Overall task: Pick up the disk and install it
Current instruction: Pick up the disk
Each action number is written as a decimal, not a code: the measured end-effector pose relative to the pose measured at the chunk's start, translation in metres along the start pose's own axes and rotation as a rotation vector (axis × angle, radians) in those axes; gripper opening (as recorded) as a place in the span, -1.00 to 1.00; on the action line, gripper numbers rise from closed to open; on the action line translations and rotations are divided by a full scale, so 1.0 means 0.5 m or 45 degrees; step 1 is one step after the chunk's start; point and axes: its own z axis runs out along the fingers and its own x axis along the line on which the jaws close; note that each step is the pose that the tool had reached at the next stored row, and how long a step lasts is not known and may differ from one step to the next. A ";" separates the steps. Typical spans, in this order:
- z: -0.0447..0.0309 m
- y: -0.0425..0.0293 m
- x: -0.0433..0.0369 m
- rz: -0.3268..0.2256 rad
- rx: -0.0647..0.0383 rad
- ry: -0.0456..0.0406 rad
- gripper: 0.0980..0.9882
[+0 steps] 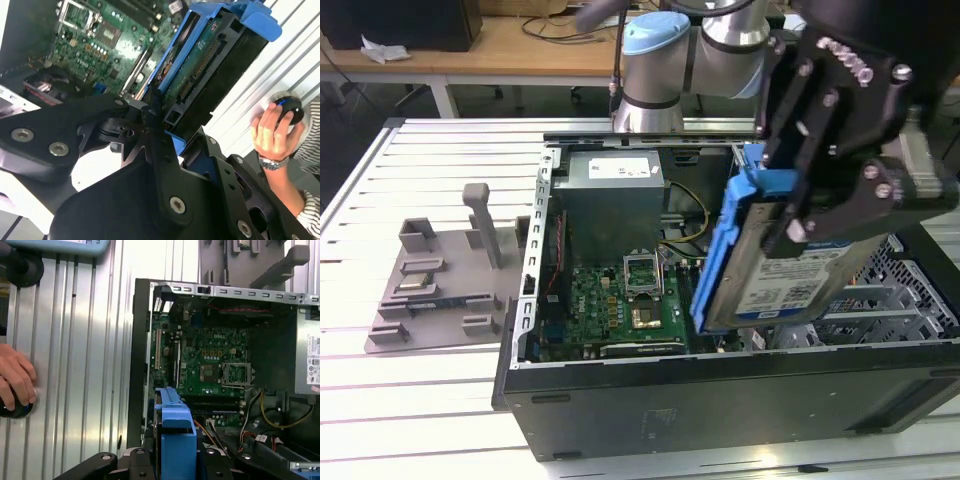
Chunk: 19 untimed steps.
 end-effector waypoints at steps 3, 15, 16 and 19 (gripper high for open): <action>0.002 -0.047 -0.005 0.000 -0.007 0.000 -0.39; 0.012 -0.218 -0.051 0.002 -0.027 -0.001 -0.39; 0.012 -0.227 -0.051 0.002 -0.028 -0.002 -0.39; 0.012 -0.228 -0.050 0.002 -0.028 -0.001 -0.39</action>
